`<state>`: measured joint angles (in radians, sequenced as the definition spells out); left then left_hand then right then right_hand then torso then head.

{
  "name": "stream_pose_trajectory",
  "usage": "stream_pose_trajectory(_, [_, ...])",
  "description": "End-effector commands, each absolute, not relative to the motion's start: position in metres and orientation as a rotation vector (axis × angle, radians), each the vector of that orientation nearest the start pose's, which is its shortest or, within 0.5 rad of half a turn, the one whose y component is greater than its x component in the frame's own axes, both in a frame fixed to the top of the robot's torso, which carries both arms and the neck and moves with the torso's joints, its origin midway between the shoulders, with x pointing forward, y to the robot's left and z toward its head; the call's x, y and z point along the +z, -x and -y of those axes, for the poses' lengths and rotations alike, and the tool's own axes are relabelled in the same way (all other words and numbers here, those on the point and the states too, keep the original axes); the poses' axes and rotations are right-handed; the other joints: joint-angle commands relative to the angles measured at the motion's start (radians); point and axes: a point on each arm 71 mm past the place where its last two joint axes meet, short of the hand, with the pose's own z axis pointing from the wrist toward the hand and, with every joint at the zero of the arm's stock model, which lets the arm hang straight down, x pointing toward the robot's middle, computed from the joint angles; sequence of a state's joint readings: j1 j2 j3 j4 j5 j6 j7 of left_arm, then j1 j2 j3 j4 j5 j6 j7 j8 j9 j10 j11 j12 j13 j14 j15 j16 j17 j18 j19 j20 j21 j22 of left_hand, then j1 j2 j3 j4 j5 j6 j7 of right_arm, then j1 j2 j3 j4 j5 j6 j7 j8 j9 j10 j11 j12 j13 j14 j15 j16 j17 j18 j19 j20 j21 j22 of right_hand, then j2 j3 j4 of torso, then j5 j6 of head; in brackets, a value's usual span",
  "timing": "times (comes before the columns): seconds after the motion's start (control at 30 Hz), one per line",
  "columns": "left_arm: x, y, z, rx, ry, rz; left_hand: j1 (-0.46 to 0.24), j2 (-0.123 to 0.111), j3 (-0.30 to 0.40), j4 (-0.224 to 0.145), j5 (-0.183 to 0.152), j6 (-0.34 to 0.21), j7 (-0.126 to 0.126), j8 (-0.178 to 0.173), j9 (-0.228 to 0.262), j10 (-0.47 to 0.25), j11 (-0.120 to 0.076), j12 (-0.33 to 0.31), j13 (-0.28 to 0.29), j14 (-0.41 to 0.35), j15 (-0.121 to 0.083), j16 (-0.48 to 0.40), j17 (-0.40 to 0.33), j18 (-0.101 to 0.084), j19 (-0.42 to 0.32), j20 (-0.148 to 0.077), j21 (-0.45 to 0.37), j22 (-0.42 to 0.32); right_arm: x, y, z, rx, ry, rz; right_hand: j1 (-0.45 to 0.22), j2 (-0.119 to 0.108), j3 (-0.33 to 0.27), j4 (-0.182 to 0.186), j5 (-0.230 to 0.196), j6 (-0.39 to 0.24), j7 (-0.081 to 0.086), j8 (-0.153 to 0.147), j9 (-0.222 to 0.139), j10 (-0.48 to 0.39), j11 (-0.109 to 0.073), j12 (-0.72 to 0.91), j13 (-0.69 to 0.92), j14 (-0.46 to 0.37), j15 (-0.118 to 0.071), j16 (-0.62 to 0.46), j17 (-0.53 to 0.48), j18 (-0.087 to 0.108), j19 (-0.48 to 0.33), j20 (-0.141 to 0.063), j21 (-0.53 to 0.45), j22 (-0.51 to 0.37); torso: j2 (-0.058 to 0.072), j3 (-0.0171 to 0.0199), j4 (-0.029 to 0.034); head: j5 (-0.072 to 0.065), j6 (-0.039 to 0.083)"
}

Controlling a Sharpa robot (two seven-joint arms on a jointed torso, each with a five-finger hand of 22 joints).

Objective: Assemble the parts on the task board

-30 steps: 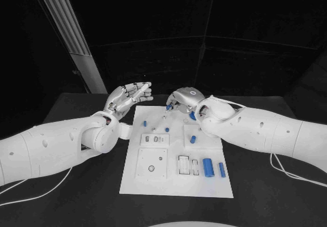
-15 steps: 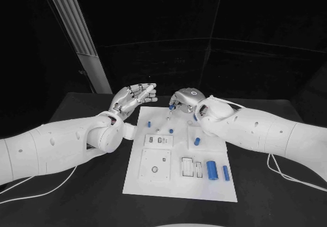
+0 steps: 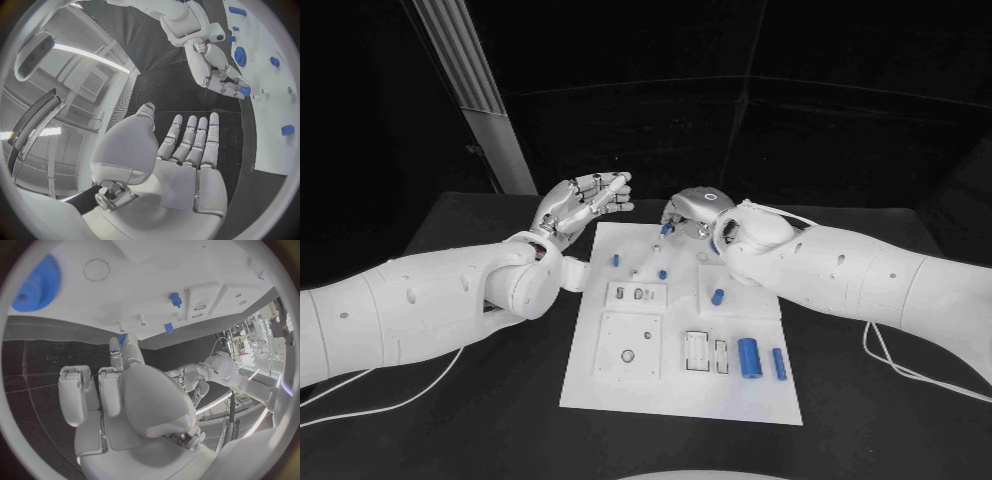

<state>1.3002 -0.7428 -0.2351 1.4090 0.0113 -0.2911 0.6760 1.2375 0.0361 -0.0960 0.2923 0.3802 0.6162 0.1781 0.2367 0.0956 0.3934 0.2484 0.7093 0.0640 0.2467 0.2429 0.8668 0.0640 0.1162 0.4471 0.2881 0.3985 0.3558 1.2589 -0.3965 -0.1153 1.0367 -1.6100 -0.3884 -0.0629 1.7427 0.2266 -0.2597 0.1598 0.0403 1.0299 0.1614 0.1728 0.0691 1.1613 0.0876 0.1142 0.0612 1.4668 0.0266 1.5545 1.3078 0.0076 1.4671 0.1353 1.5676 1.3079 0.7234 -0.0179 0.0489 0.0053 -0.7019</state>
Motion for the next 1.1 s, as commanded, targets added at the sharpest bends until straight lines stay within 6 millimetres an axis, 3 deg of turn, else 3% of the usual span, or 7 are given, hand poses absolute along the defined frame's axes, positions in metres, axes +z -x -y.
stream_pose_trajectory(0.03, [-0.1687,-0.4983,-0.1966,-1.738,0.743,-1.097,0.006,0.008,-0.008,0.0,0.007,-0.006,0.104,0.006,0.001,0.0,0.001,-0.006,0.0,-0.009,-0.001,-0.003,0.001,-0.005,-0.006,0.001,0.002,-0.001,-0.1919,-0.5582,0.0992,0.522,0.377,-1.536,0.002,-0.001,0.0,0.006,0.007,0.015,-0.012,0.0,0.001,0.003,0.007,-0.006,-0.001,0.088,0.001,0.007,0.174,-0.008,0.104,0.0,0.003,0.263,0.001,-0.0008,0.0019,-0.002,0.0])
stream_pose_trajectory(0.67, [-0.1681,-0.4994,-0.1978,-1.736,0.742,-1.097,0.007,0.009,-0.008,0.0,0.007,-0.008,0.104,0.008,0.001,-0.001,0.001,-0.007,0.0,-0.01,-0.001,-0.003,0.001,-0.005,-0.006,0.001,0.002,-0.002,-0.19,-0.5599,0.0993,0.527,0.373,-1.507,0.002,-0.001,-0.001,0.01,0.007,0.011,-0.01,-0.006,0.0,0.004,0.008,-0.013,-0.001,0.088,0.003,0.006,0.172,-0.008,0.104,0.001,0.003,0.263,0.006,-0.0008,-0.0001,-0.002,-0.004])
stream_pose_trajectory(0.9, [-0.1682,-0.4995,-0.1975,-1.737,0.742,-1.097,0.007,0.009,-0.008,0.0,0.007,-0.008,0.104,0.008,0.001,-0.001,0.001,-0.007,0.0,-0.01,-0.001,-0.003,0.001,-0.005,-0.006,0.001,0.002,-0.002,-0.1897,-0.5609,0.096,0.53,0.376,-1.501,0.002,-0.001,-0.002,0.011,0.007,0.012,-0.01,-0.006,0.0,0.005,0.008,-0.013,-0.001,0.088,0.003,0.006,0.171,-0.008,0.104,0.001,0.003,0.263,0.006,-0.0009,0.0011,-0.002,0.004])
stream_pose_trajectory(1.1, [-0.168,-0.4994,-0.1974,-1.738,0.742,-1.097,0.007,0.009,-0.008,0.0,0.007,-0.008,0.104,0.008,0.001,-0.001,0.001,-0.007,0.0,-0.01,-0.001,-0.003,0.001,-0.005,-0.006,0.001,0.002,-0.002,-0.1903,-0.5625,0.0959,0.523,0.376,-1.508,0.003,-0.001,-0.001,0.011,0.007,0.012,-0.01,-0.006,0.0,0.005,0.008,-0.013,-0.001,0.088,0.003,0.006,0.171,-0.008,0.104,0.001,0.003,0.263,0.005,-0.0014,0.0012,-0.001,0.003])
